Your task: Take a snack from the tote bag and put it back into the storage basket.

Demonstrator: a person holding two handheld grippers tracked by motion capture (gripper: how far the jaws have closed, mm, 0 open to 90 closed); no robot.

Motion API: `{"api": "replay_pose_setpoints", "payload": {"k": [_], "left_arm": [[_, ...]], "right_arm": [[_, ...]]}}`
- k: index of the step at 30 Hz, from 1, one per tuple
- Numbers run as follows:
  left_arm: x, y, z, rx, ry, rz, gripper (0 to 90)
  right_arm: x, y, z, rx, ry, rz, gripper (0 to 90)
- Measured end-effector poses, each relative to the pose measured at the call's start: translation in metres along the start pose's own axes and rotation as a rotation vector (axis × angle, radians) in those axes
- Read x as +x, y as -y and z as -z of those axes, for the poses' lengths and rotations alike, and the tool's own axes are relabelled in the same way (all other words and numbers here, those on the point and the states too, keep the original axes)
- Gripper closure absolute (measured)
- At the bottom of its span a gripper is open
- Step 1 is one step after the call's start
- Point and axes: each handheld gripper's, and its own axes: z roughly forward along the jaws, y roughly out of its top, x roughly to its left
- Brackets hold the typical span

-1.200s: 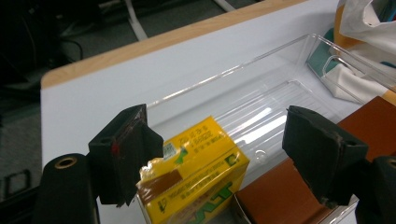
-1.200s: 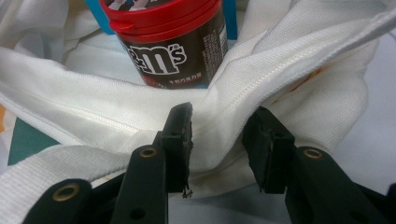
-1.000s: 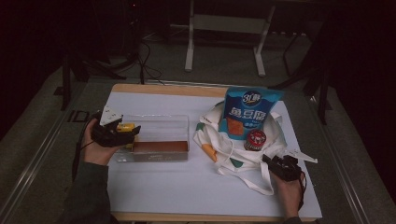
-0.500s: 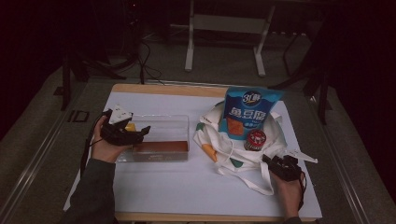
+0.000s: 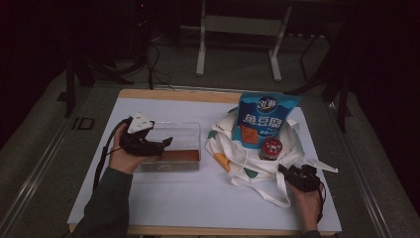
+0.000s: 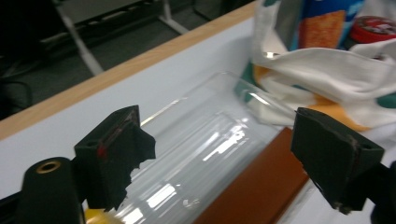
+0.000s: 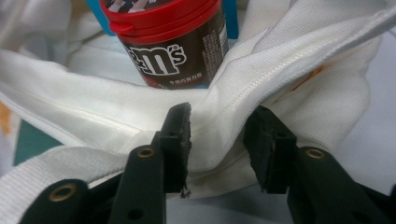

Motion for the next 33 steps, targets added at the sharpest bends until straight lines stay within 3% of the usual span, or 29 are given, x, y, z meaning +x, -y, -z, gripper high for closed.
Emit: {"api": "replay_pose_setpoints", "payload": {"k": [6, 12, 21, 28, 33], "left_arm": [[-0.012, -0.001, -0.013, -0.007, 0.042, -0.017, 23.7], [-0.025, -0.002, -0.023, -0.007, 0.052, -0.047, 27.5], [-0.039, 0.002, -0.032, -0.036, 0.083, -0.051, 33.8], [-0.05, 0.008, -0.038, -0.029, 0.103, -0.059, 34.2], [-0.054, 0.012, -0.04, -0.037, 0.113, -0.055, 34.2]], "right_arm": [[-0.001, 0.0, 0.0, 0.001, -0.01, -0.005, 58.1], [0.0, -0.001, 0.0, 0.007, -0.001, 0.0, 58.0], [0.0, -0.003, 0.0, 0.02, 0.003, 0.016, 57.6], [0.006, -0.008, -0.001, 0.061, 0.045, 0.039, 57.4], [0.006, -0.01, -0.001, 0.073, 0.049, 0.009, 57.0]]}}
